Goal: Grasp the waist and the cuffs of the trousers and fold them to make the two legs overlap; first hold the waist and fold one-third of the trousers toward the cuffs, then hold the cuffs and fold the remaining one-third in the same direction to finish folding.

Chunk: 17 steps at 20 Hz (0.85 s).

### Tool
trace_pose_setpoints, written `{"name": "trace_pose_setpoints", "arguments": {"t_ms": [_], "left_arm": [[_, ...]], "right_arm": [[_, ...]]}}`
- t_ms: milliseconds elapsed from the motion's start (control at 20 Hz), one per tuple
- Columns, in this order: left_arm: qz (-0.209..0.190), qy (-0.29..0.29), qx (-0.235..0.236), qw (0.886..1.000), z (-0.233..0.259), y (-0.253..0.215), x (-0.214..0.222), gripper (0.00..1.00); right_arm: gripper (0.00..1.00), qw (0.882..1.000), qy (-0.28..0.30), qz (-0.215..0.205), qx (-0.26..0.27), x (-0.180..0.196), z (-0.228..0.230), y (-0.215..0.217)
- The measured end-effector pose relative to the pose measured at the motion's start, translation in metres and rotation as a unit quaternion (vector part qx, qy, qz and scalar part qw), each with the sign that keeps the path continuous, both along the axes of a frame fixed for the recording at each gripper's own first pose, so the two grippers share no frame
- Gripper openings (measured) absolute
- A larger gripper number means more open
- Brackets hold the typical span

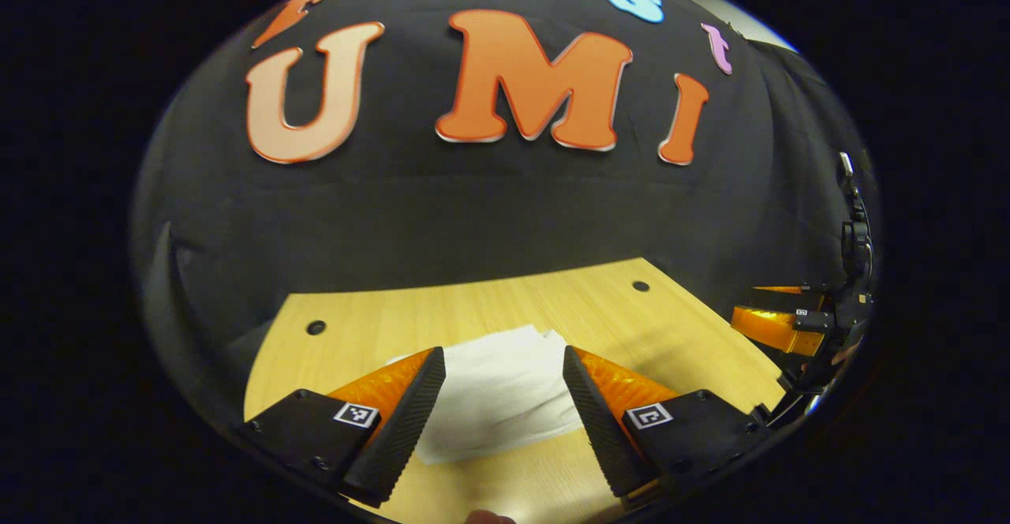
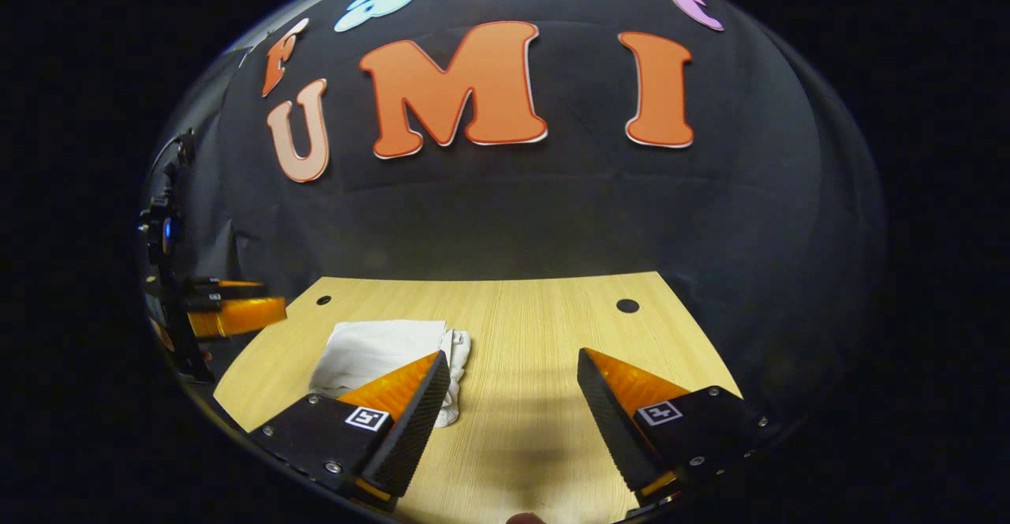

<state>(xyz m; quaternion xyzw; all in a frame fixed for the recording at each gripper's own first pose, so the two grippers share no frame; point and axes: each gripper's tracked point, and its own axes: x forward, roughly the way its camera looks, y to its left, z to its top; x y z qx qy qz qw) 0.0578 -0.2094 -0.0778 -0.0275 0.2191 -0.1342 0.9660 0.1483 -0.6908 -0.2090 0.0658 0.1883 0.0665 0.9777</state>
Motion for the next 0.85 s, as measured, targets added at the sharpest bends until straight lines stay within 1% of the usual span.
{"name": "trace_pose_setpoints", "arguments": {"t_ms": [50, 100, 150, 250, 350, 400, 500, 550, 650, 700, 750, 850], "left_arm": [[0.021, -0.019, 0.003, 1.0, 0.006, 0.002, -0.004, 1.0], [0.041, -0.036, 0.005, 0.999, 0.008, 0.005, -0.007, 0.98], [0.058, -0.052, 0.004, 0.997, 0.014, 0.01, -0.01, 0.98], [0.08, -0.086, -0.007, 0.993, 0.017, 0.012, -0.016, 0.98], [0.102, -0.112, -0.02, 0.988, 0.021, 0.02, -0.021, 0.98], [0.115, -0.122, -0.018, 0.986, 0.023, 0.024, -0.024, 0.98], [0.138, -0.16, -0.011, 0.977, 0.038, 0.03, -0.032, 0.98], [0.146, -0.178, -0.011, 0.973, 0.048, 0.032, -0.04, 0.98], [0.157, -0.19, -0.005, 0.969, 0.056, 0.038, -0.052, 0.98], [0.161, -0.192, -0.003, 0.968, 0.059, 0.037, -0.056, 0.98], [0.161, -0.194, -0.005, 0.968, 0.061, 0.036, -0.057, 0.95], [0.157, -0.201, -0.01, 0.967, 0.062, 0.033, -0.057, 0.96]], "right_arm": [[0.99, 1.0, -0.01, 0.007, -0.006, 0.003, 0.007, 0.005], [0.99, 1.0, -0.02, 0.014, -0.011, 0.004, 0.014, 0.01], [0.99, 0.999, -0.033, 0.018, -0.015, 0.005, 0.022, 0.012], [0.99, 0.998, -0.059, 0.005, -0.029, 0.009, 0.031, 0.01], [0.98, 0.996, -0.078, -0.001, -0.03, 0.016, 0.042, 0.013], [0.98, 0.996, -0.082, 0.001, -0.025, 0.018, 0.046, 0.017], [0.98, 0.995, -0.095, 0.001, -0.023, 0.015, 0.054, 0.019], [0.98, 0.994, -0.103, -0.003, -0.031, 0.014, 0.058, 0.017], [0.98, 0.993, -0.11, -0.008, -0.044, 0.014, 0.06, 0.019], [0.98, 0.993, -0.112, -0.01, -0.044, 0.012, 0.062, 0.023], [0.98, 0.993, -0.113, -0.009, -0.04, 0.01, 0.064, 0.027], [0.98, 0.992, -0.123, -0.008, -0.037, 0.006, 0.072, 0.037]]}}
